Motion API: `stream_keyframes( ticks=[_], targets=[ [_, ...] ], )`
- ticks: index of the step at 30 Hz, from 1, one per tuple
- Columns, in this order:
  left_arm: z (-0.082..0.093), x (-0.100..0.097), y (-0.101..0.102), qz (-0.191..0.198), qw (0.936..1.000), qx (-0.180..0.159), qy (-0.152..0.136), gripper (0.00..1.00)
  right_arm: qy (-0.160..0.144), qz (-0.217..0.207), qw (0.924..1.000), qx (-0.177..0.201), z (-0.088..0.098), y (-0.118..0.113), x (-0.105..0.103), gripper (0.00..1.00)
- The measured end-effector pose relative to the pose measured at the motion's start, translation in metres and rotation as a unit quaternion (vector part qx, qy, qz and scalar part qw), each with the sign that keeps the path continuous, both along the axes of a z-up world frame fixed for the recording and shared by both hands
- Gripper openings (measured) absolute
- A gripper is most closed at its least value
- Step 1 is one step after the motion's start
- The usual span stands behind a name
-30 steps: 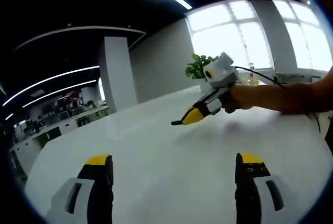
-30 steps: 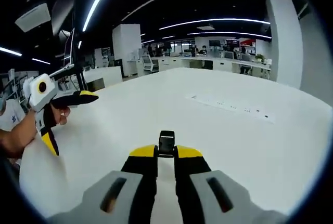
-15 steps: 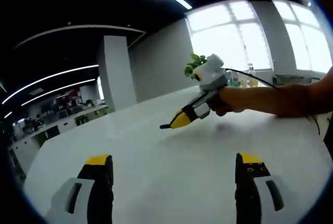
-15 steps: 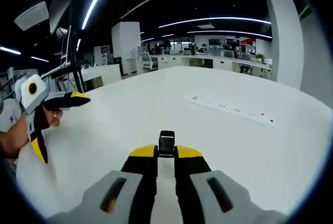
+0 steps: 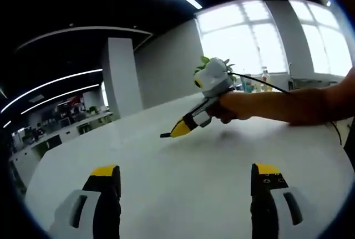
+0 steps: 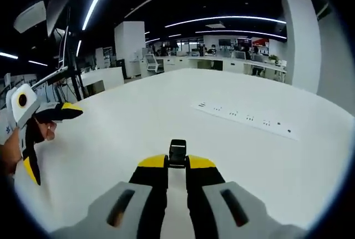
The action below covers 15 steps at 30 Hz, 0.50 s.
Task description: Snap the two parts of the plastic buckle together until the buckle closes and remains connected.
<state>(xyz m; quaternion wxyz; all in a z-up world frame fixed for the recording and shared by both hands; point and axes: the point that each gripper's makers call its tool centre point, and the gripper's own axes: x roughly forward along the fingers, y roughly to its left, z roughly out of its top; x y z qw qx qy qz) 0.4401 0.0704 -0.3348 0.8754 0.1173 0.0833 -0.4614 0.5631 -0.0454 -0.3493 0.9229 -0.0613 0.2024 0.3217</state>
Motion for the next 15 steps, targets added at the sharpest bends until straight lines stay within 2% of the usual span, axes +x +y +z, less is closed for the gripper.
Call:
stream_keyframes(
  ticks=[9, 15],
  targets=[
    [0.001, -0.001, -0.001, -0.001, 1.0000, -0.002, 0.000, 0.99, 0.002, 0.002, 0.9999, -0.013, -0.005, 0.010, 0.020, 0.10],
    [0.002, 0.006, 0.002, -0.001, 1.0000, -0.005, 0.003, 0.99, 0.001, 0.003, 0.9999, -0.017, -0.009, 0.017, 0.033, 0.10]
  ],
)
